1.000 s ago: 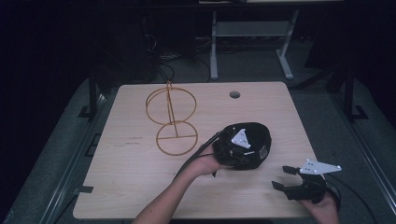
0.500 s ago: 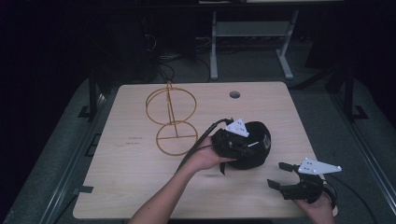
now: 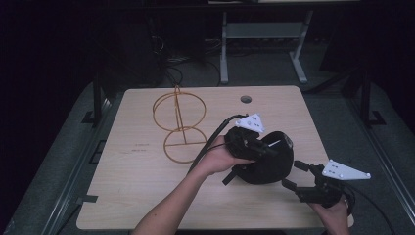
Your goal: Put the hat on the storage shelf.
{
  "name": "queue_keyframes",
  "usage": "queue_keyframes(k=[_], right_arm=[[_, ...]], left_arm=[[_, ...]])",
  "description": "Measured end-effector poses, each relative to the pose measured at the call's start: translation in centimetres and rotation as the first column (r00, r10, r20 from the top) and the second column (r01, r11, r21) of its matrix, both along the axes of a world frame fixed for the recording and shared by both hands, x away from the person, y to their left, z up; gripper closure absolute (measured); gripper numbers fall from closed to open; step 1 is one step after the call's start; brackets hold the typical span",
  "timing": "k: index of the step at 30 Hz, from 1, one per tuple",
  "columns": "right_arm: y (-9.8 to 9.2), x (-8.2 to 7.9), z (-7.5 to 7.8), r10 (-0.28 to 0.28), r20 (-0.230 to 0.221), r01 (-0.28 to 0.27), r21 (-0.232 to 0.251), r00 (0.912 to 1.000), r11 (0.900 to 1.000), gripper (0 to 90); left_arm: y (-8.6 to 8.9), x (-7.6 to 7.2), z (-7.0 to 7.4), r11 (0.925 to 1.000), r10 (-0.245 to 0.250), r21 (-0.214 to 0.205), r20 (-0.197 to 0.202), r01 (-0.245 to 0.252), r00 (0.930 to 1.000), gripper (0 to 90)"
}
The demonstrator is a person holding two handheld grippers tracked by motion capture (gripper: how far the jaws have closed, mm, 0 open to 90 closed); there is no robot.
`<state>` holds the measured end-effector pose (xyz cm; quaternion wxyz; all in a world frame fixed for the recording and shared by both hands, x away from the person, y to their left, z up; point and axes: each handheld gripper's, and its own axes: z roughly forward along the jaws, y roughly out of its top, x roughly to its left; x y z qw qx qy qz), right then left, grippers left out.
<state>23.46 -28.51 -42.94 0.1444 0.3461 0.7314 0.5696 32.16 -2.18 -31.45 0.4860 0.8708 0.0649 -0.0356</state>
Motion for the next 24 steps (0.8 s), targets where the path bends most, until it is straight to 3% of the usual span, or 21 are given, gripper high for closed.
queue_keyframes(k=[2,5,6,7,8,13,14,20,24], right_arm=[[0.0,0.1,0.0,0.003,-0.002,-0.003,0.008,1.0000,1.0000,18.5],[-0.1,0.0,-0.1,0.016,0.009,-0.016,0.014,0.9998,0.9998,27.0],[-0.2,-0.1,-0.1,0.025,0.010,-0.026,0.018,0.9996,0.9995,33.9],[-0.2,-0.1,-0.1,0.025,0.010,-0.026,0.018,0.9996,0.9995,33.9],[-0.3,-0.2,-0.2,0.038,0.030,-0.039,0.029,0.9988,0.9988,45.9],[-0.3,-0.3,0.1,0.074,0.048,-0.076,0.042,0.9961,0.9962,75.5],[-0.2,-0.3,0.2,0.089,0.055,-0.091,0.034,0.9945,0.9953,83.1],[0.4,-0.1,0.7,0.104,0.060,-0.105,0.010,0.9928,0.9944,87.3],[0.5,0.0,1.0,0.101,0.055,-0.103,0.024,0.9933,0.9944,88.0]], left_arm=[[-0.2,-0.1,0.0,1.0000,-0.009,0.003,0.000,0.009,1.0000,80.4],[-0.9,-0.5,0.2,0.9988,-0.048,-0.002,0.000,0.048,0.9988,80.6],[-1.0,-0.6,0.3,0.9982,-0.059,0.000,0.002,0.059,0.9982,80.6],[-1.0,-0.6,0.3,0.9982,-0.059,0.000,0.002,0.059,0.9982,80.7],[-1.1,-0.7,0.4,0.9973,-0.074,-0.003,0.002,0.074,0.9973,80.7],[-0.9,-0.9,0.7,0.9967,-0.081,-0.003,0.004,0.081,0.9967,80.8],[-0.6,-0.9,0.8,0.9975,-0.069,0.015,0.021,0.069,0.9974,80.8],[0.6,-0.6,1.0,0.9988,-0.041,0.027,0.027,0.040,0.9988,80.7],[1.4,-0.7,0.9,0.9996,-0.021,0.021,0.022,0.021,0.9995,79.1]])
